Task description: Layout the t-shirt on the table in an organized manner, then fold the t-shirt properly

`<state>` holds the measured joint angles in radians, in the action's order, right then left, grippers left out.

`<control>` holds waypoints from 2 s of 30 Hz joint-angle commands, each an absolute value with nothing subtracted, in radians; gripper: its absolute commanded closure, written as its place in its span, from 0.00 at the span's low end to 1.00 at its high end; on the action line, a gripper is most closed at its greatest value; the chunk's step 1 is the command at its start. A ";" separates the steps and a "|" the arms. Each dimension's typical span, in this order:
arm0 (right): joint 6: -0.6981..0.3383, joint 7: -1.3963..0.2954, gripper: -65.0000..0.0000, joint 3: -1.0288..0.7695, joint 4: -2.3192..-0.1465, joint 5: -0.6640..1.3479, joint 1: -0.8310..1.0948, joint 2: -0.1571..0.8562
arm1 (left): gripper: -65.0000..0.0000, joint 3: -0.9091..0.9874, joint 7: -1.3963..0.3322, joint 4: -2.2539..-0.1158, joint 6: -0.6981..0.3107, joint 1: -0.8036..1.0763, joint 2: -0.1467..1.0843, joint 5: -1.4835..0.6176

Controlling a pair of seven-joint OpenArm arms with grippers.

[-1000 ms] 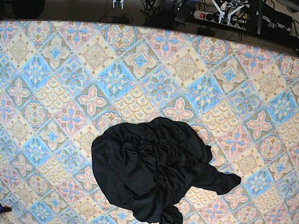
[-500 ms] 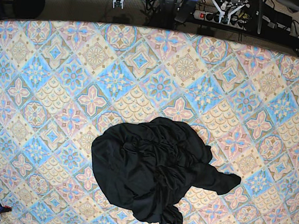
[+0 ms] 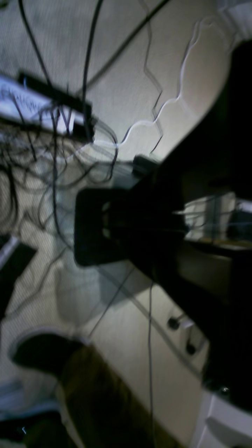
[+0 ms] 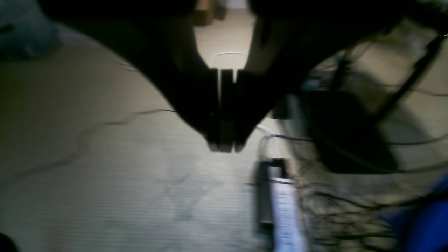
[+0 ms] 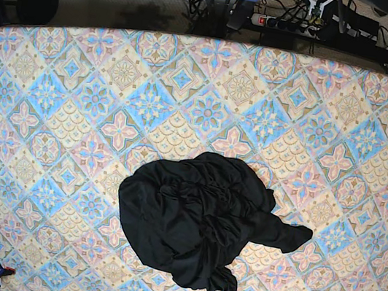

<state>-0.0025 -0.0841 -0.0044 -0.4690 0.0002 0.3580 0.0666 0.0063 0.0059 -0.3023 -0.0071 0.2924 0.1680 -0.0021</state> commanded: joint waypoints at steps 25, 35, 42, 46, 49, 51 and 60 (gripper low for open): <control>-0.007 -0.208 1.00 -0.065 -1.460 0.387 0.874 0.294 | 1.00 0.010 -0.002 -1.440 -0.005 0.995 0.414 -0.302; -0.007 -0.367 1.00 -0.196 -1.819 0.387 0.900 0.294 | 1.00 0.147 -0.002 -1.751 -0.002 1.101 0.453 -0.334; -0.007 -0.461 1.00 -0.206 -1.962 0.387 0.897 0.294 | 1.00 0.219 -0.004 -1.897 -0.002 1.081 0.456 -0.332; -0.007 -0.476 1.00 -0.194 -1.977 0.387 0.816 0.291 | 1.00 0.220 -0.117 -1.928 -0.004 0.963 0.460 -0.332; -0.007 -0.499 1.00 -0.139 -1.980 0.387 0.727 0.292 | 1.00 0.220 -0.260 -1.952 -0.005 0.837 0.455 -0.334; -0.007 -0.512 1.00 -0.110 -1.982 0.387 0.679 0.294 | 1.00 0.216 -0.344 -1.960 -0.005 0.748 0.453 -0.335; -0.007 -0.564 1.00 -0.012 -1.975 0.387 0.478 0.288 | 0.97 0.182 -0.659 -1.945 -0.007 0.320 0.367 -0.325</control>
